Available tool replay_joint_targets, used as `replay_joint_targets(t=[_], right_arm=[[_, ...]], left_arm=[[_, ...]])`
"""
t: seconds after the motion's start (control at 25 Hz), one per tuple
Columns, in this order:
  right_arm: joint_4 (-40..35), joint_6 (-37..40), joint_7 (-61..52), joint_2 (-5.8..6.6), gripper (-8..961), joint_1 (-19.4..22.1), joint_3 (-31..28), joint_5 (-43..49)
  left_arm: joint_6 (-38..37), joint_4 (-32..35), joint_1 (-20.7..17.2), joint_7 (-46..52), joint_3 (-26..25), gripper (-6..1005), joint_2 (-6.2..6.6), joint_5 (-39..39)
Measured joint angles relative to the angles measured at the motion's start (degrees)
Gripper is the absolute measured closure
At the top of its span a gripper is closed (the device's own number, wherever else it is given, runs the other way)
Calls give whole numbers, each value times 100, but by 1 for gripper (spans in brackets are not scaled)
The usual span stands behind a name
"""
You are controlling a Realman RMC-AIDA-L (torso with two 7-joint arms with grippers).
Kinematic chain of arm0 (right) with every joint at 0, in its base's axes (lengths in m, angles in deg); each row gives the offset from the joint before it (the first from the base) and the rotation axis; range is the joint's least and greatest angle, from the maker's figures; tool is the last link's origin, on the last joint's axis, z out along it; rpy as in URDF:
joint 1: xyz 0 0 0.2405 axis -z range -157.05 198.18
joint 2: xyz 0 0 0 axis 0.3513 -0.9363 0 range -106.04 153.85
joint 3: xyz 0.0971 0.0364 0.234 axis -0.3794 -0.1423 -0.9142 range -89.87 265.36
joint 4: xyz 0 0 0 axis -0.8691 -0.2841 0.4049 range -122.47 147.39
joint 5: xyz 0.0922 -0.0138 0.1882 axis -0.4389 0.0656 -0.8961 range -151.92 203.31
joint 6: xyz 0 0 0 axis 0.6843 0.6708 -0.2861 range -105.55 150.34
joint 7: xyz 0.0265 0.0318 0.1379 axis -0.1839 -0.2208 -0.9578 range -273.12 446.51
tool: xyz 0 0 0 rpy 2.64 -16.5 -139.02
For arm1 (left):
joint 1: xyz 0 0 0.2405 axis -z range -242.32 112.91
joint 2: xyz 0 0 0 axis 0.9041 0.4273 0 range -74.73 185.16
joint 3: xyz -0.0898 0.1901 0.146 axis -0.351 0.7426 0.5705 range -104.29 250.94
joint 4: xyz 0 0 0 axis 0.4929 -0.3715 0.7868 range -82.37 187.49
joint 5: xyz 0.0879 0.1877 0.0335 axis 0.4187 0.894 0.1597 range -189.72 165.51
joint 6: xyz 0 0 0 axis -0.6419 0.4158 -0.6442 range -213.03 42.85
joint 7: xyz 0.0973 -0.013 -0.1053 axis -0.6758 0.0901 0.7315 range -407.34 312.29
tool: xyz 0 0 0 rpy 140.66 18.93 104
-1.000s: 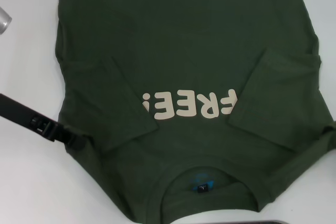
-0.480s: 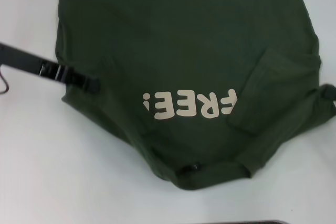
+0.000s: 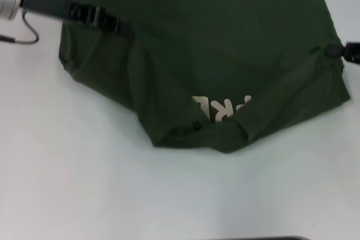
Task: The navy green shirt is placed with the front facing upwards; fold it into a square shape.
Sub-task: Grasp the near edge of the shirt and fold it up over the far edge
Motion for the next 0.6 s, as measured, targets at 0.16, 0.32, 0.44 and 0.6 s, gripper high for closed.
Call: replay_joint_targets(t=[0.16, 0.32, 0.44, 0.6], right_arm=[[-3, -249, -27, 41, 879, -263, 74, -6], [-22, -523, -93, 87, 879, -467, 171, -9], [-29, -755, -148, 111, 879, -606, 243, -16], [-33, -1077, -170, 143, 879, -785, 388, -27]], left_arm=[[232, -22, 148, 1, 21, 964, -24, -234], [484, -23, 278, 1, 39, 964, -66, -391], [703, -23, 344, 1, 46, 964, -83, -518], [1018, -69, 416, 1, 54, 963, -88, -708]])
